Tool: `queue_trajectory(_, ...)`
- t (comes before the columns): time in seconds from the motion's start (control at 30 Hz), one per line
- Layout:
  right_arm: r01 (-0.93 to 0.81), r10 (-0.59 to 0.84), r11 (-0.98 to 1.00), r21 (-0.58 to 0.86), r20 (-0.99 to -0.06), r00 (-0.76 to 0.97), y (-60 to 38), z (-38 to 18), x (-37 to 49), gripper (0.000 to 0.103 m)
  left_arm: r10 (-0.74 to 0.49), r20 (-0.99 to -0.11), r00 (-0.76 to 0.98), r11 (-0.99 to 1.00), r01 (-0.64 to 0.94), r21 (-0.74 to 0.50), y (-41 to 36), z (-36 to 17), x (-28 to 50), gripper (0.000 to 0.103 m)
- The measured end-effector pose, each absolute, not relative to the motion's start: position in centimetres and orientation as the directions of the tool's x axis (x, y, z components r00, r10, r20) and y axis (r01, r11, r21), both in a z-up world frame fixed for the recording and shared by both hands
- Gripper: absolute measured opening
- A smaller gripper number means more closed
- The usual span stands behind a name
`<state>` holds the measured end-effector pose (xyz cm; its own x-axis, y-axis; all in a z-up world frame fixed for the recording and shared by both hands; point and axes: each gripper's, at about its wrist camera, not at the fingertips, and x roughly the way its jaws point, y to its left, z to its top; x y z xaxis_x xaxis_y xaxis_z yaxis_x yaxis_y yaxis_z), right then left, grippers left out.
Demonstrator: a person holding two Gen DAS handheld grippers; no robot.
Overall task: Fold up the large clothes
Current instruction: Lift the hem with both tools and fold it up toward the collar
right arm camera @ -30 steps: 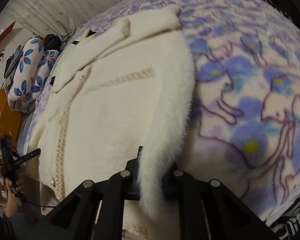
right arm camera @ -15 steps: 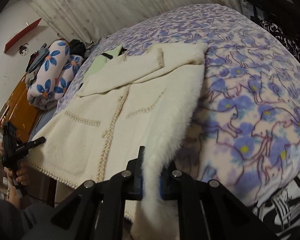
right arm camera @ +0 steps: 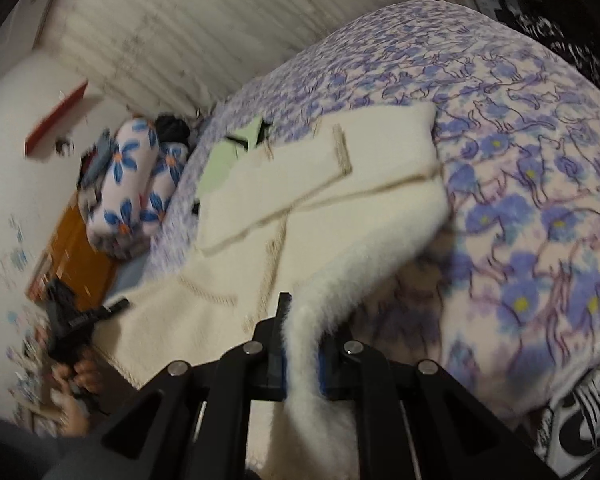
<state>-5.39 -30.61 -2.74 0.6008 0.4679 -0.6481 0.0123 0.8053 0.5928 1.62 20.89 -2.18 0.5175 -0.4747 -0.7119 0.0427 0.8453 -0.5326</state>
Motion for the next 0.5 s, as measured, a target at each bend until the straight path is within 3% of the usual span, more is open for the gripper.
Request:
queue_trajectory(0.23, 0.097, 0.433, 0.751, 0.653, -0.599, 0.674, -34.2, -0.6, 5.0, 0.009, -0.41, -0.706, 0.577, 0.854, -0.028, -0.52, 21.2, -0.9, 14.6, 0.012)
queue_trajectory(0.33, 0.197, 0.437, 0.687, 0.699, -0.615, 0.656, -36.4, -1.8, 10.3, 0.015, -0.365, -0.732, 0.575, 0.859, -0.095, -0.503, 21.3, -2.2, 20.5, 0.027)
queue_trajectory(0.37, 0.24, 0.437, 0.66, 0.712, -0.624, 0.648, -37.3, -2.8, 12.1, 0.024, -0.36, -0.747, 0.559, 0.861, -0.11, -0.497, 21.2, -3.1, 22.3, 0.04)
queue_trajectory(0.4, 0.253, 0.433, 0.646, 0.72, -0.619, 0.655, -37.8, -3.5, 13.1, 0.042, -0.355, -0.758, 0.547, 0.858, -0.133, -0.497, 21.2, -4.1, 23.8, 0.044)
queue_trajectory(0.43, 0.269, 0.414, 0.644, 0.716, -0.622, 0.665, -38.3, -4.1, 14.0, 0.05, -0.343, -0.768, 0.541, 0.86, -0.148, -0.488, 21.1, -4.9, 24.7, 0.051)
queue_trajectory(0.47, 0.284, 0.392, 0.647, 0.708, -0.628, 0.672, -38.6, -4.5, 14.5, 0.062, -0.315, -0.782, 0.537, 0.874, -0.157, -0.46, 20.8, -5.8, 26.0, 0.068)
queue_trajectory(0.5, 0.295, 0.366, 0.655, 0.696, -0.634, 0.681, -39.0, -5.3, 15.3, 0.065, -0.295, -0.789, 0.54, 0.885, -0.156, -0.438, 20.6, -6.5, 26.8, 0.079)
